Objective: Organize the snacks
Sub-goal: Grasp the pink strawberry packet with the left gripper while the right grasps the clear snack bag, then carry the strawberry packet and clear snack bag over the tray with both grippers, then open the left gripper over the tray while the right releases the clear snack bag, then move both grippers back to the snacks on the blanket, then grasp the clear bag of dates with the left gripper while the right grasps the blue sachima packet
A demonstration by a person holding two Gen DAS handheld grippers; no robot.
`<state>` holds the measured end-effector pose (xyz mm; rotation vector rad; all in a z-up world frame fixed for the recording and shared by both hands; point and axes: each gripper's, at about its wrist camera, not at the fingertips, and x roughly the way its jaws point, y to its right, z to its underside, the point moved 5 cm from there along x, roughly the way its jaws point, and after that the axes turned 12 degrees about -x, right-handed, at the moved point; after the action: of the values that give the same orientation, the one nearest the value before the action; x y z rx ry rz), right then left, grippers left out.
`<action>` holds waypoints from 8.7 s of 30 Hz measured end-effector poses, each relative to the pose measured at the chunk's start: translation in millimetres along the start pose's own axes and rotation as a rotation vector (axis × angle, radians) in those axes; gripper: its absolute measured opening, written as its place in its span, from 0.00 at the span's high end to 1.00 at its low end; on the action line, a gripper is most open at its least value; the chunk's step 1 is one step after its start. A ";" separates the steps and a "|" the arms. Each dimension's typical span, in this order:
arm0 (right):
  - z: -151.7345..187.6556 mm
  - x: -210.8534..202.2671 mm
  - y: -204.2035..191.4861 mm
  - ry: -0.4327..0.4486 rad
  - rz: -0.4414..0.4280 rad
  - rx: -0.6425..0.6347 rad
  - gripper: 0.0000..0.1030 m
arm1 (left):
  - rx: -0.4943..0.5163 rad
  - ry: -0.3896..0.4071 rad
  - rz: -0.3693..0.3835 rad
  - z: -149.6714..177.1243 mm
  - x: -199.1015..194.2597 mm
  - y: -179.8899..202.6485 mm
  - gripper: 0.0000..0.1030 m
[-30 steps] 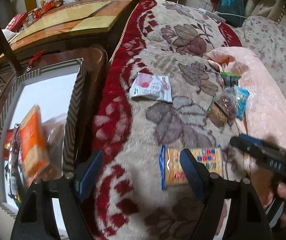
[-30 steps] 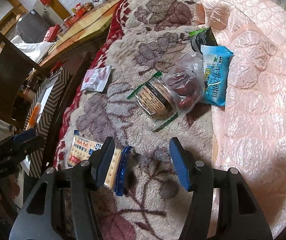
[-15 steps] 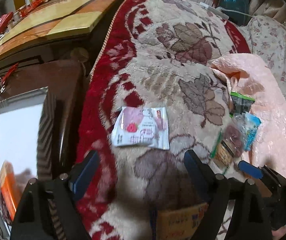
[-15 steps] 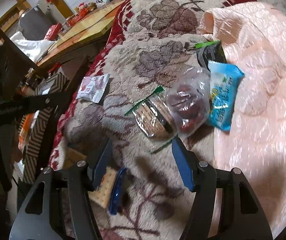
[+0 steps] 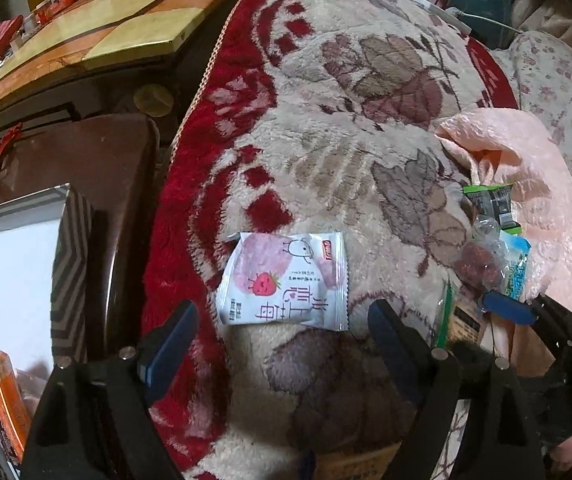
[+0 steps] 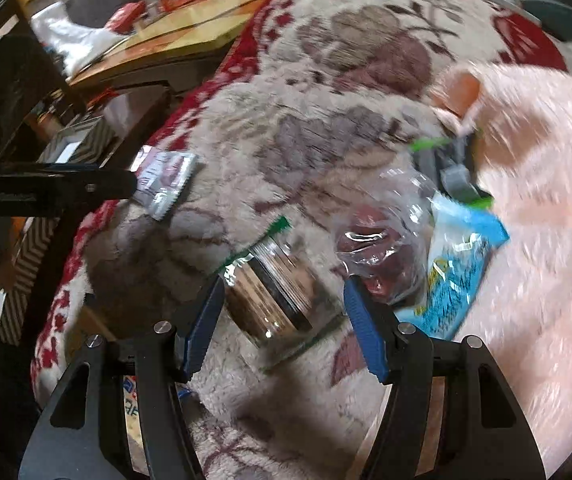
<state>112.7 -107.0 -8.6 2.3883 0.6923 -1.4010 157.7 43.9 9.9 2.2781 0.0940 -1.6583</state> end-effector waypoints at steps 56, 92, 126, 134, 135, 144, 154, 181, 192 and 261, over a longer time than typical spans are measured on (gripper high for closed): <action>36.3 -53.5 -88.1 0.155 -0.019 0.032 0.53 | 0.042 0.248 -0.122 98.0 -91.0 -30.4 0.41; 14.2 -83.5 -187.1 0.187 -0.049 -0.124 0.53 | -0.021 0.381 -0.157 133.3 -147.4 -83.3 0.41; -25.1 -61.2 -230.9 0.164 -0.098 -0.233 0.53 | -0.115 0.388 -0.171 123.2 -144.2 -127.8 0.41; -37.4 -50.9 -244.5 0.152 -0.117 -0.265 0.53 | -0.163 0.399 -0.185 117.5 -149.4 -151.6 0.41; -39.6 -49.0 -246.9 0.148 -0.121 -0.270 0.53 | -0.168 0.399 -0.189 116.8 -149.5 -154.5 0.41; -58.6 -36.5 -268.6 0.136 -0.151 -0.320 0.53 | -0.234 0.386 -0.217 113.4 -146.5 -187.4 0.41; -85.5 -13.0 -294.7 0.109 -0.186 -0.373 0.53 | -0.300 0.363 -0.241 114.6 -140.2 -221.3 0.41; -137.5 66.7 -346.7 0.026 -0.222 -0.442 0.46 | -0.390 0.254 -0.256 109.1 -101.3 -258.8 0.37; -128.4 45.3 -333.2 0.076 -0.257 -0.376 0.46 | -0.417 0.274 -0.264 113.6 -113.9 -258.4 0.26; 55.8 -61.3 -16.1 0.156 0.046 0.201 0.42 | -0.005 0.191 -0.110 138.1 -97.6 -37.7 0.11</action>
<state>37.7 -135.6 17.7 2.6742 0.5516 -1.3333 -9.3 52.0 55.2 2.4623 0.2721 -1.4844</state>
